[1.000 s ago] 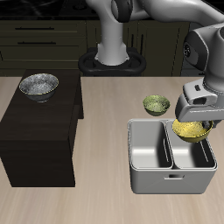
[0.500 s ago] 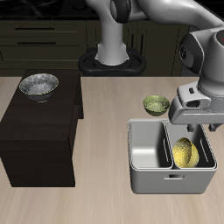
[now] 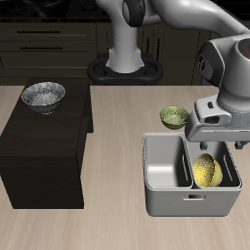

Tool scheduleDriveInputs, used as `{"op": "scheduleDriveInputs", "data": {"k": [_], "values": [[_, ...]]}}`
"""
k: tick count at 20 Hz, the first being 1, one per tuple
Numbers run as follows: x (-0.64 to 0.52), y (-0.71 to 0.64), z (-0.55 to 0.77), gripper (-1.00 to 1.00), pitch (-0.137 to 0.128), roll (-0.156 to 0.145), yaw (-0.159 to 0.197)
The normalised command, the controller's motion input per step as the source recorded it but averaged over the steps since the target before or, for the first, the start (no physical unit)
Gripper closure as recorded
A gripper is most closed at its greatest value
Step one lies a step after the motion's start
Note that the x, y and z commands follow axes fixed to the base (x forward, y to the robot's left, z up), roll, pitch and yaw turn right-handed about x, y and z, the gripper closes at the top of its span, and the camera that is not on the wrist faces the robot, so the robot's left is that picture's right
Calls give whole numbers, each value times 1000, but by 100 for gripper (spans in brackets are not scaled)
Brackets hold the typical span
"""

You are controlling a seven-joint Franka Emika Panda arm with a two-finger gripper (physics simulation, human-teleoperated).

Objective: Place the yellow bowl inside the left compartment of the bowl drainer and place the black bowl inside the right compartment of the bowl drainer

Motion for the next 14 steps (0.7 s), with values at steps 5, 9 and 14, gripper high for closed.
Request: {"op": "scheduleDriveInputs", "data": {"k": [5, 9, 14], "values": [[-23, -80, 59, -100, -5, -14, 0], [-155, -123, 221, -100, -46, 7, 9], [-225, -154, 405, -100, -82, 8, 20]]}}
